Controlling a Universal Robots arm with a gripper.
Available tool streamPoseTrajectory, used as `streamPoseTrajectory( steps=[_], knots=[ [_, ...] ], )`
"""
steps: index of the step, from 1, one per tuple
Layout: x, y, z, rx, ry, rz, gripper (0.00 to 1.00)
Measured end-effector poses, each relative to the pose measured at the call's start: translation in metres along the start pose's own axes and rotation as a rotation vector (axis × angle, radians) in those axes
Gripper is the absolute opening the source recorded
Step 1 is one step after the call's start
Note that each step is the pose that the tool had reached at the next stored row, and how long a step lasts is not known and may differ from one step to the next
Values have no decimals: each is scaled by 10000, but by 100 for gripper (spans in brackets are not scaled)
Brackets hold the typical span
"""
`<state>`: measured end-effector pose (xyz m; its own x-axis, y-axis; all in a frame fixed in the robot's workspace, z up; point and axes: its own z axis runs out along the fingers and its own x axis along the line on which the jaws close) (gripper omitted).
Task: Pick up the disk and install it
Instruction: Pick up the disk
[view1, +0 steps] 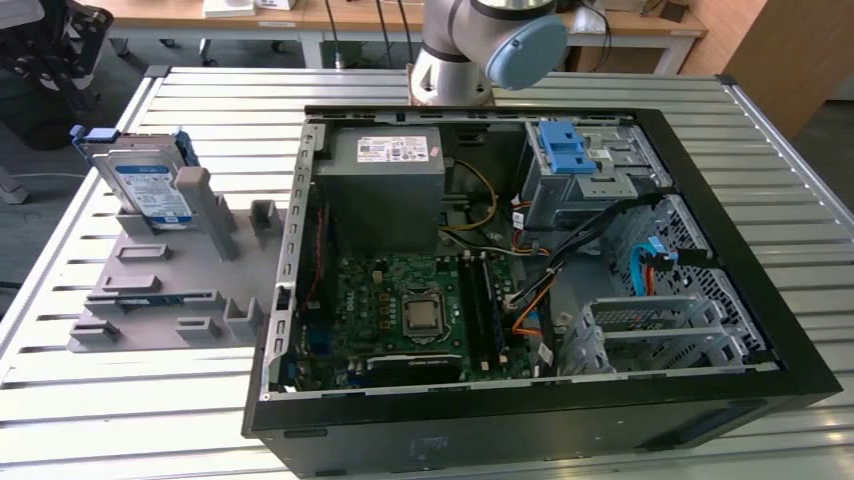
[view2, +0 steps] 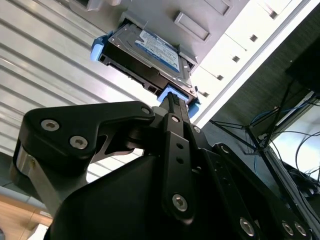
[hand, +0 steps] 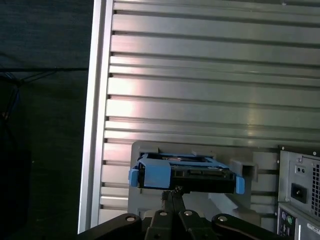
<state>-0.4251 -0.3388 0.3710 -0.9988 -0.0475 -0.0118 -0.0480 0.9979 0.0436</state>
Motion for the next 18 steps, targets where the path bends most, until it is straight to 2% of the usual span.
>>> streamPoseTrajectory(
  steps=[11,18],
  knots=[
    [0,0,3,-22,81,-1862,11],
    [0,0,4,-30,109,-2516,11]
  ],
)
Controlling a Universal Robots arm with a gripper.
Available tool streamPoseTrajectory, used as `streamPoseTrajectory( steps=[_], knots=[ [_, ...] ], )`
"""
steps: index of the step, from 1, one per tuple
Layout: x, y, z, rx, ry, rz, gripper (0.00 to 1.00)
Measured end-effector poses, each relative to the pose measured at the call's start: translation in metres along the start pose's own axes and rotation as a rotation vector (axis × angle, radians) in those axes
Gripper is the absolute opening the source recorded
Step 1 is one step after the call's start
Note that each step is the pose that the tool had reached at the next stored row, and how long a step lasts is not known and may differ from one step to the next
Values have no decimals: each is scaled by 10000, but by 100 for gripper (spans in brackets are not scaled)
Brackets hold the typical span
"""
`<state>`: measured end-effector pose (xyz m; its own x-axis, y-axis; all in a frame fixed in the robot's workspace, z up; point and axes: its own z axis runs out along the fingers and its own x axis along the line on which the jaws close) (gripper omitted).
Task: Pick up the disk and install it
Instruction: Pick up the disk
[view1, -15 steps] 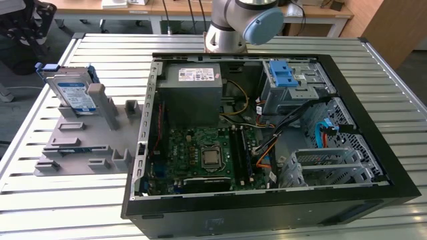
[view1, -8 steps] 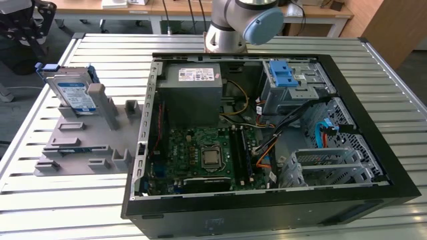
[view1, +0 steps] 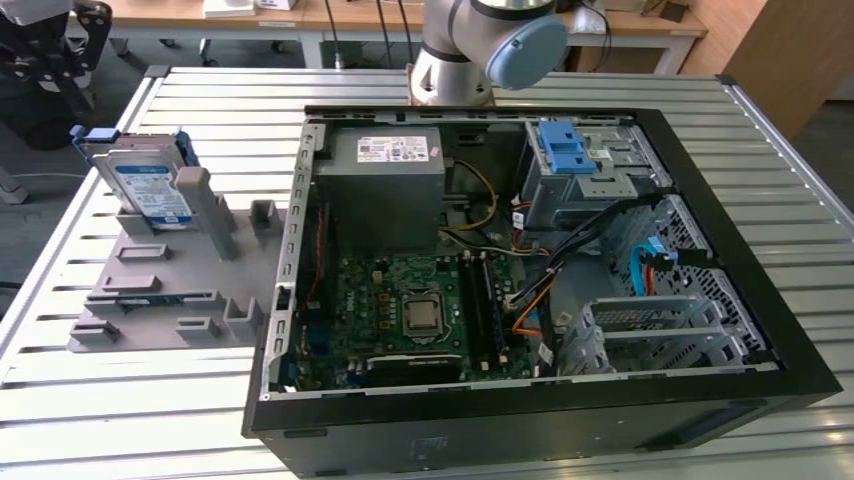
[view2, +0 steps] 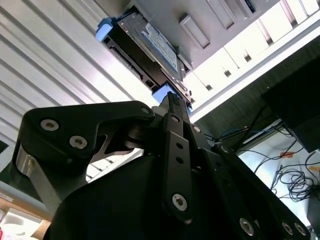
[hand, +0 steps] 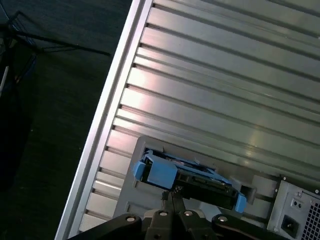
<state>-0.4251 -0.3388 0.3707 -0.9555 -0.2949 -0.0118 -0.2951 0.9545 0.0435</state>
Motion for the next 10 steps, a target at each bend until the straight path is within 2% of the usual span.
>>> streamPoseTrajectory(
  steps=[10],
  knots=[
    [0,0,1,-10,36,-837,11]
  ],
)
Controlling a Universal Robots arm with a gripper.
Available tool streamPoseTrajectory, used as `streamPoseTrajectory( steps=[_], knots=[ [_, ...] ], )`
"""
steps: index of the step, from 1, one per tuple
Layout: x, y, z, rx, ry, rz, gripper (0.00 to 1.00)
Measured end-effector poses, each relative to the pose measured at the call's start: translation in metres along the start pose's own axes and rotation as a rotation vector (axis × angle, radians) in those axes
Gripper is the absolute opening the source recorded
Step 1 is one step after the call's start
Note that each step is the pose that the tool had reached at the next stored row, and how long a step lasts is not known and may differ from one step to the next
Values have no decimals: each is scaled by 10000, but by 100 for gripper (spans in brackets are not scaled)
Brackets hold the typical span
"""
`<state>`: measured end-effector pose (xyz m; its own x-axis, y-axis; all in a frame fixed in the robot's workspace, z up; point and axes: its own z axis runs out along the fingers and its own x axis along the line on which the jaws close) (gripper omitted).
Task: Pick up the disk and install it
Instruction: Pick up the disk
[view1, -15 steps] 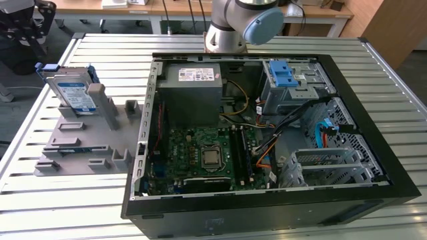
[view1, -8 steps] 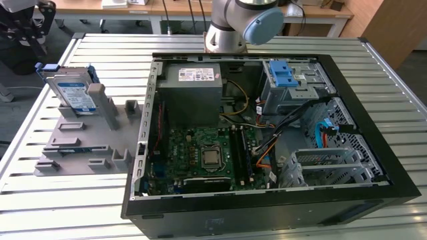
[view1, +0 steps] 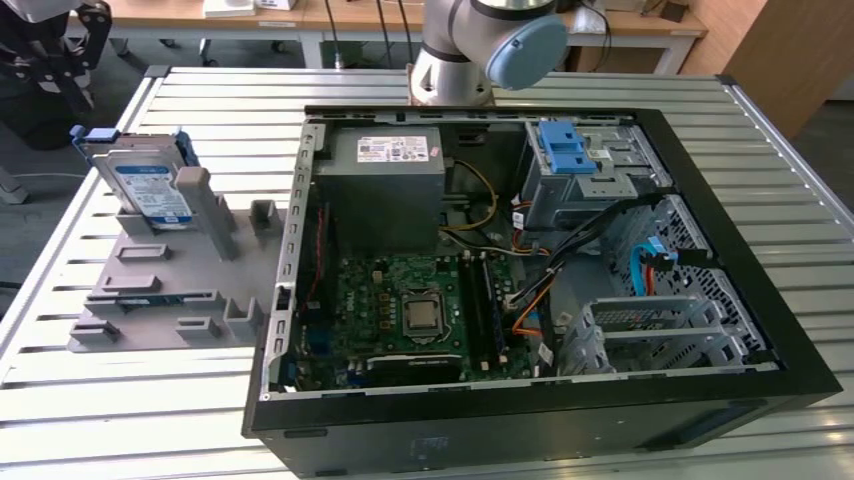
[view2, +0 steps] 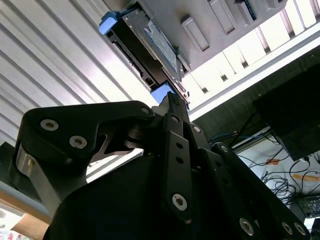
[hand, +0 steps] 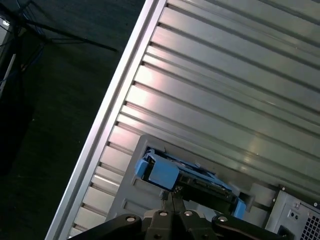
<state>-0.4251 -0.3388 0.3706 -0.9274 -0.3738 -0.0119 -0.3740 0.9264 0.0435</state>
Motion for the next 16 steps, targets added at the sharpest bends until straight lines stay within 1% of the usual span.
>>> streamPoseTrajectory(
  steps=[9,12,16],
  knots=[
    [0,0,1,-8,31,-704,11],
    [0,0,4,-12,45,-1106,11],
    [0,0,10,-14,63,-1760,11]
  ],
)
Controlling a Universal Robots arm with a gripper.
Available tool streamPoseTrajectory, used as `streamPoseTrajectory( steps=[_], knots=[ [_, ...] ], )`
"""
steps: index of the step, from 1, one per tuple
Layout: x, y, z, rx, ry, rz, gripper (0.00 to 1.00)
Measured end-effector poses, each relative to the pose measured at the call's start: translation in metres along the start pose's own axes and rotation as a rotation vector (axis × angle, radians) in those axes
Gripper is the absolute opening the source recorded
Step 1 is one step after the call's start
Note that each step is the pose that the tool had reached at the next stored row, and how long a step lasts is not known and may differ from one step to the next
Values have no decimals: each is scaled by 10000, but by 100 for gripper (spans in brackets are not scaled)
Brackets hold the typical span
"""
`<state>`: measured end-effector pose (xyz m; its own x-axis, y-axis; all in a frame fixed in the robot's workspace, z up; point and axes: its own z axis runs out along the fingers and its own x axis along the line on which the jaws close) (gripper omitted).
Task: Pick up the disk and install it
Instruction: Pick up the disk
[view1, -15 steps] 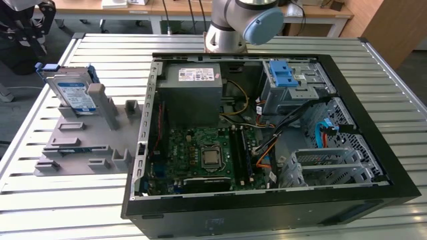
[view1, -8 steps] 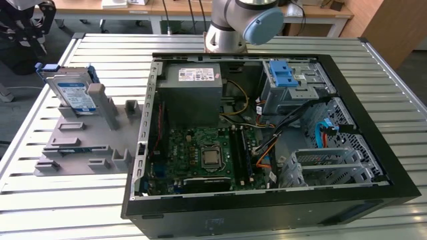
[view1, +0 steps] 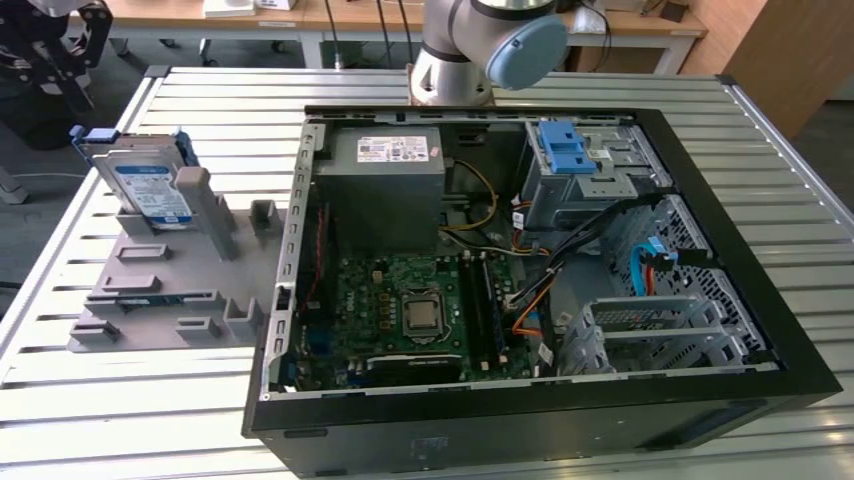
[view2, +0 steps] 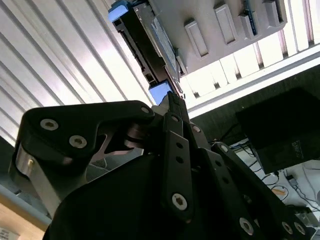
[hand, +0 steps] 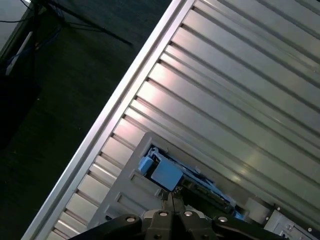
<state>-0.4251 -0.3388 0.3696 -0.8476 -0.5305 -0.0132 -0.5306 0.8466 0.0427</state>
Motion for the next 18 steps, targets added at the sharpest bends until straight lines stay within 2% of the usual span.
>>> streamPoseTrajectory(
  steps=[8,9,11,12,18],
  knots=[
    [1,-1,19,-18,59,-1447,11],
    [1,-1,23,-22,75,-1806,11],
    [1,-1,28,-27,88,-2150,11],
    [1,-1,32,-31,102,-2469,11],
    [1,-2,46,-41,142,-3528,11]
  ],
)
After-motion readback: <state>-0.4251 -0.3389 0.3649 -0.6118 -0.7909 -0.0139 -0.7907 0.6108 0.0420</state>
